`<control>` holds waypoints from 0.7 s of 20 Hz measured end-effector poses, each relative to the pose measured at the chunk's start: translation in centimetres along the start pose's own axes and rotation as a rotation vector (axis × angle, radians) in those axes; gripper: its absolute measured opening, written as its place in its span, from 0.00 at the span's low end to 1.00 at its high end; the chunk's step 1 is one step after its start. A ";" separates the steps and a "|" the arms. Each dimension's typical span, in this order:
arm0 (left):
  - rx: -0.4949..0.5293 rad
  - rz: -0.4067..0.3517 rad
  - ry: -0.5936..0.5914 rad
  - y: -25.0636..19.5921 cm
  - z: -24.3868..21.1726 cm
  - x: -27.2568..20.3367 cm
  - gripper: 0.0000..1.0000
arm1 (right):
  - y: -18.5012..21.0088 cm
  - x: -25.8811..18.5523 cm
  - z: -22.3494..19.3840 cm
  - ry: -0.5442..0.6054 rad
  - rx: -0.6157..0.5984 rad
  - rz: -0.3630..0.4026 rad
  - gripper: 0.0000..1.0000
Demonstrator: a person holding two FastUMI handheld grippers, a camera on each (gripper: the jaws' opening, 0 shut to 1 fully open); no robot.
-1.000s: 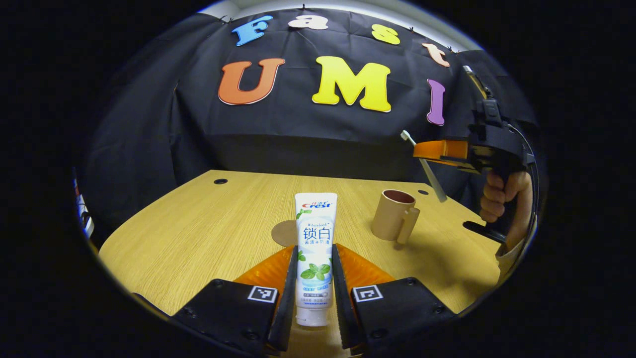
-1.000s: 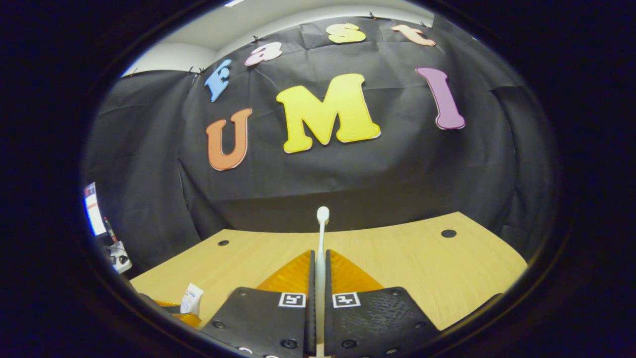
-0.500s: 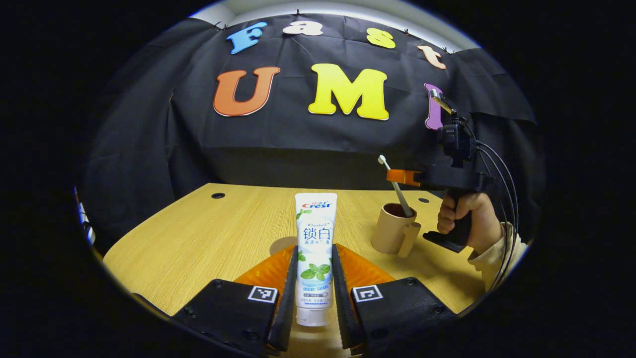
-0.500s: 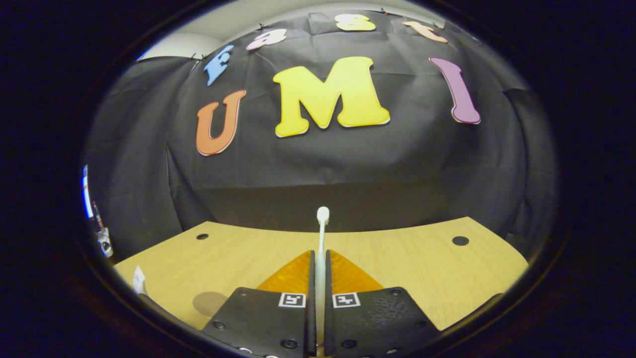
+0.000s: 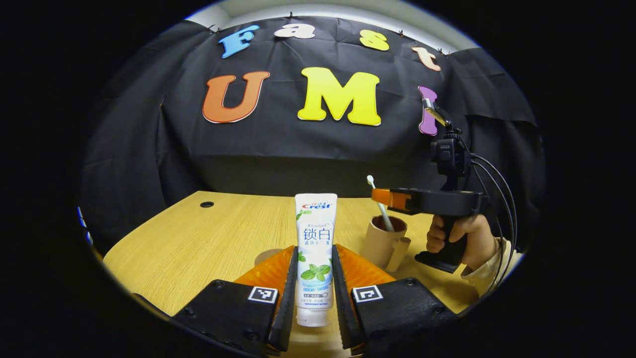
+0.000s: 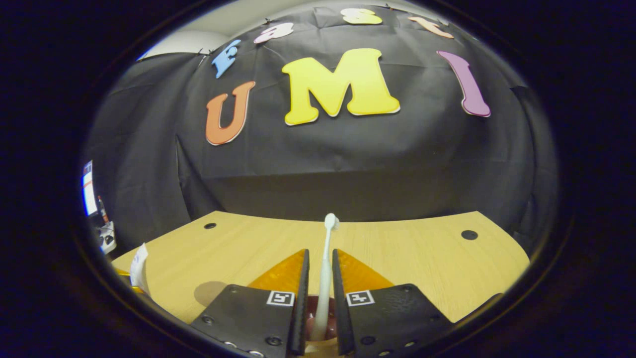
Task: Put the toothbrush and toothpaste on the desktop into the cup, then pick up the cup and place it on the coaster on the desktop.
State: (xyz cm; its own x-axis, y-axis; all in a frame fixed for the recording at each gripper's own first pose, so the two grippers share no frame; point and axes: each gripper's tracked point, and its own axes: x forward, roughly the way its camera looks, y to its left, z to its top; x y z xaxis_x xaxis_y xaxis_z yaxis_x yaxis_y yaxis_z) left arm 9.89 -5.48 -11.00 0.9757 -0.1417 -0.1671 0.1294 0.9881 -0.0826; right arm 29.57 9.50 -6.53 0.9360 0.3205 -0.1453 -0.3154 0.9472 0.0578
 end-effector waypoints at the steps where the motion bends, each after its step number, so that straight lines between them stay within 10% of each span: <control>1: -0.002 -0.002 -0.001 -0.2 0.2 0.2 0.41 | -0.3 -0.4 -0.1 0.002 -0.012 -0.013 0.23; 5: 0.000 -0.007 -0.014 -0.8 1.5 1.6 0.41 | -0.3 -2.6 0.5 -0.034 -0.031 0.001 0.33; 10: 0.015 -0.067 -0.058 -3.7 3.9 4.6 0.41 | -2.0 -6.8 1.7 -0.119 -0.040 -0.023 0.88; 14: 0.047 -0.140 -0.108 -7.5 5.4 6.9 0.41 | -4.9 -9.6 0.8 -0.143 -0.114 -0.074 0.95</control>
State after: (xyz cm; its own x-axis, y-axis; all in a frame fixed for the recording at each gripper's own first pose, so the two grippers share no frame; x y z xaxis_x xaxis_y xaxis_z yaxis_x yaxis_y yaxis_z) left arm 16.59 -13.50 -6.18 0.9606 -0.2733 -0.0510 0.2708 0.9613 -0.0515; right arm 22.26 1.81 -4.67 0.9673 0.2537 -0.0030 -0.2534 0.9655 -0.0608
